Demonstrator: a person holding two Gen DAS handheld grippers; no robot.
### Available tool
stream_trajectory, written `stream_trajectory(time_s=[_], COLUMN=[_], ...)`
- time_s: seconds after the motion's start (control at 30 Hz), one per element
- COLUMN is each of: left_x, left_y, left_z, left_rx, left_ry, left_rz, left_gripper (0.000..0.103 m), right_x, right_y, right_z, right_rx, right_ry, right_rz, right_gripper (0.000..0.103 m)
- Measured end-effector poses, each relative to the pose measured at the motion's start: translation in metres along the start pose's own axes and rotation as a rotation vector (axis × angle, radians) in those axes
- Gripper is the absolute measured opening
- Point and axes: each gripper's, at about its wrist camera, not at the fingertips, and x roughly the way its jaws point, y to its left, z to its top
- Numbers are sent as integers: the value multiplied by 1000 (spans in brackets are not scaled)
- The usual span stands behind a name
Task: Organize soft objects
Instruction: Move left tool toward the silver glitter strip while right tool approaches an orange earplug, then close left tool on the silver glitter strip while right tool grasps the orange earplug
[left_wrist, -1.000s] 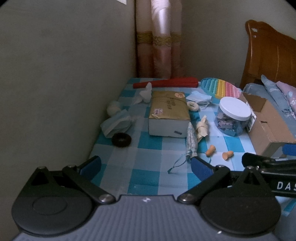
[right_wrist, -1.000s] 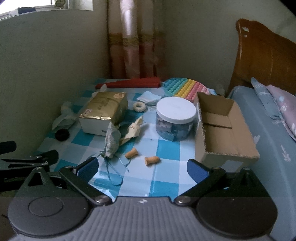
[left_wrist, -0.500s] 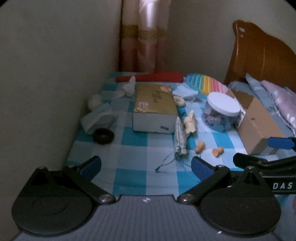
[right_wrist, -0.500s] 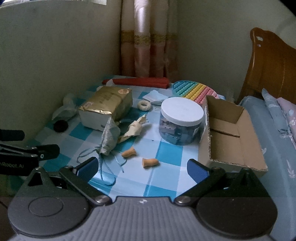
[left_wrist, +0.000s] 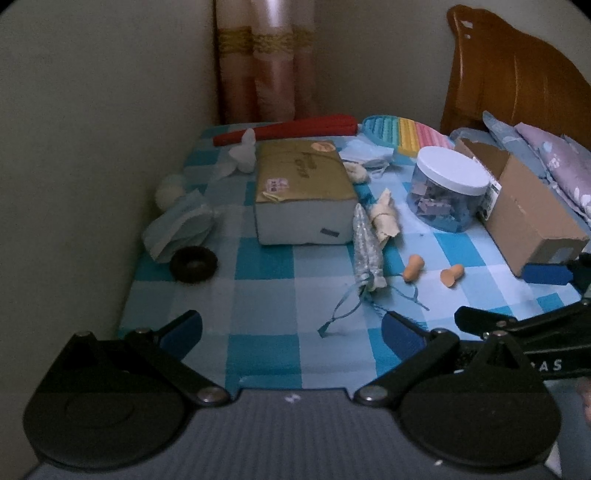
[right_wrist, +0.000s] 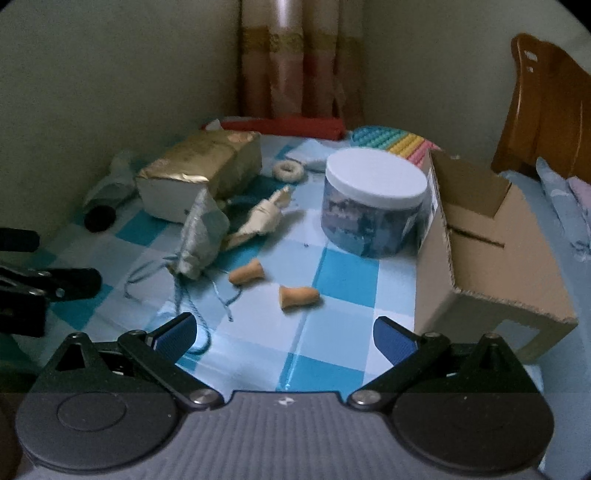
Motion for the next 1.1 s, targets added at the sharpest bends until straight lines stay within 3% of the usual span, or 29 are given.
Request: stream_trajectory(time_s=[0.23,0.4,0.63,0.87,1.1], left_x=[12,21,32,41,47], left_y=[5,6,6,1,-6], left_z=[0,2,4,5,8], left_rx=[-12,-9,-15,2,27], left_ry=[-19,-18,-11,7,15], left_rz=[-12,-28,-40,-35,-35], left_gripper=[102,102,102,102,102], right_x=[26,38,45,48,47], right_y=[-6,-9,-12,-14,-11], right_z=[1,2,5,11,9], right_rx=[16,1,-4,-18,-55], right_ry=[15,25,9,-25,-39], right_rz=[-13,-8,8,14,31], right_gripper=[101,90,83,59,41])
